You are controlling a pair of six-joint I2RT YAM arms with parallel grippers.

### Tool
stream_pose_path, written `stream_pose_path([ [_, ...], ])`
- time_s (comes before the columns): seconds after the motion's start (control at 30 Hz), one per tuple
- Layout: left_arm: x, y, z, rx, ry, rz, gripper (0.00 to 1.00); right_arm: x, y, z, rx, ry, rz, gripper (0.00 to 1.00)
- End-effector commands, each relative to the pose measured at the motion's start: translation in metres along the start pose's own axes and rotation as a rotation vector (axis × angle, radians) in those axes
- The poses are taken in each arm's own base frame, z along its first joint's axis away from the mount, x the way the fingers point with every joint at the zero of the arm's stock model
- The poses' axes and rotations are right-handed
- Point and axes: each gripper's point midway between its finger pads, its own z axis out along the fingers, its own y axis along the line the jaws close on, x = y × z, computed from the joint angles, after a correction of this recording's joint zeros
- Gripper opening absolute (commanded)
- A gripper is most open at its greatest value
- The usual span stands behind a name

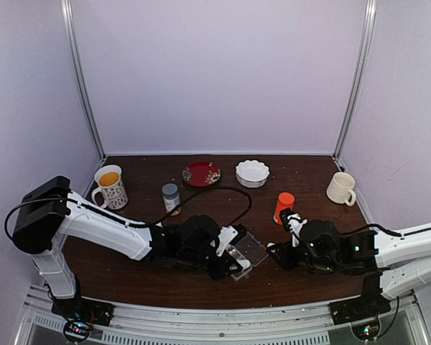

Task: Sort the pills into containers
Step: Pour the pill into the compartment of the pill container.

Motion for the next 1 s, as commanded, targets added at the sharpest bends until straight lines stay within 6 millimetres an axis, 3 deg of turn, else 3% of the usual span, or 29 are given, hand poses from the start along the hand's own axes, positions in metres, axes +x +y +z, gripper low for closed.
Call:
stream_pose_path([
  [0.0,-0.014,-0.009,-0.005,0.017,-0.028,0.018,0.00,-0.011,0.003,-0.002,0.005,-0.023,-0.006,0.00],
  [0.2,0.003,-0.001,-0.001,0.008,-0.016,-0.008,0.00,-0.010,0.001,-0.003,0.007,-0.024,-0.005,0.00],
  [0.37,-0.016,-0.007,-0.010,-0.003,-0.037,0.029,0.00,-0.011,0.002,-0.003,0.005,-0.025,-0.003,0.00],
  [0.53,-0.001,-0.001,-0.003,-0.005,-0.015,0.007,0.00,-0.009,0.002,-0.002,0.004,-0.020,-0.004,0.00],
  [0.63,-0.015,-0.008,-0.010,0.011,-0.039,0.013,0.00,-0.009,0.002,-0.001,0.005,-0.018,-0.005,0.00],
  [0.77,0.001,-0.003,-0.002,0.014,-0.030,-0.016,0.00,-0.009,0.003,-0.001,0.004,-0.018,-0.001,0.00],
  [0.9,-0.013,-0.009,-0.008,0.010,-0.029,0.015,0.00,-0.011,0.003,-0.001,0.006,-0.023,-0.003,0.00],
  [0.97,-0.008,-0.007,-0.009,0.008,-0.035,0.005,0.00,-0.011,0.003,-0.002,0.005,-0.020,-0.002,0.00],
])
